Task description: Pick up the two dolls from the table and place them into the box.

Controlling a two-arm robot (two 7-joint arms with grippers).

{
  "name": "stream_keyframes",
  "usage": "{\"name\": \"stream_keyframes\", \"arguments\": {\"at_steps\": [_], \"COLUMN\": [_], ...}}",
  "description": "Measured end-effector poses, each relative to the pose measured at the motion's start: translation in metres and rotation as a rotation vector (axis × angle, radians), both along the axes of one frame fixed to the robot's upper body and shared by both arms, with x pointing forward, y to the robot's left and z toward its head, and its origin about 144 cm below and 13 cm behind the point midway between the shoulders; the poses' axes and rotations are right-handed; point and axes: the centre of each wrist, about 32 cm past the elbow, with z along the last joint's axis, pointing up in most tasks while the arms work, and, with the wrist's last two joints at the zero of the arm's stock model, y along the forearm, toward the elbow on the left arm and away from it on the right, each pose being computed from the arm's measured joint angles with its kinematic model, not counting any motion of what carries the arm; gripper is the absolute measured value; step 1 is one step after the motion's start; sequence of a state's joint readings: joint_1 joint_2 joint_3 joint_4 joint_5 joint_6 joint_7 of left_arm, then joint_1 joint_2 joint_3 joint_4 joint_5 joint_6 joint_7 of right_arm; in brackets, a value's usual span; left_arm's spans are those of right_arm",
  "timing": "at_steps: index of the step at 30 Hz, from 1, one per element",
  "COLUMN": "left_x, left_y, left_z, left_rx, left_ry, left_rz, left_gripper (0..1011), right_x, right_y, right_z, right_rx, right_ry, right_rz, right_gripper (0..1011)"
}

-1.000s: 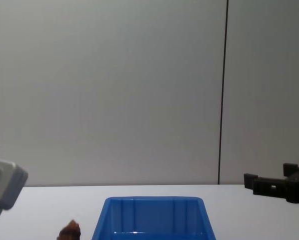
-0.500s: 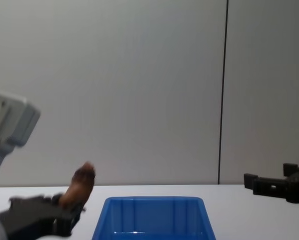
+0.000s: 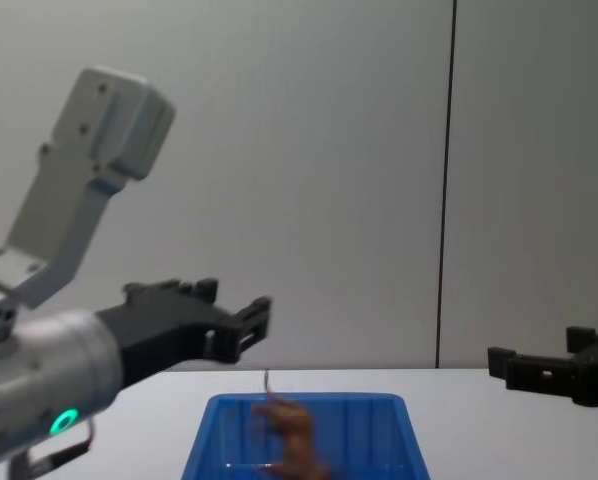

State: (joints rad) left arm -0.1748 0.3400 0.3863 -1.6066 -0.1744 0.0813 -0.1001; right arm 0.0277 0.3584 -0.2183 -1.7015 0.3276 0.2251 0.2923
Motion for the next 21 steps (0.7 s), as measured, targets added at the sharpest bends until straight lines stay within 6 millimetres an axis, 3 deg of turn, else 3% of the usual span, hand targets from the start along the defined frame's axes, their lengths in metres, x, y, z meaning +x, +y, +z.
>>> {"name": "stream_keyframes", "arguments": {"at_steps": [14,21], "left_x": [0.018,0.022], "left_y": [-0.016,-0.018], "left_z": [0.013,0.017], "left_rx": [-0.017,-0.021], "left_ry": [-0.054,-0.073], "left_rz": [-0.068,-0.077], "left_gripper": [967,1001], "right_x": [0.0,0.0], "right_y": [0.0,0.0], "right_z": [0.0,0.0], "right_rx": [0.0,0.0], "right_ry": [0.0,0.0], "right_rz": [0.0,0.0], "right_gripper": [1001,1001]}}
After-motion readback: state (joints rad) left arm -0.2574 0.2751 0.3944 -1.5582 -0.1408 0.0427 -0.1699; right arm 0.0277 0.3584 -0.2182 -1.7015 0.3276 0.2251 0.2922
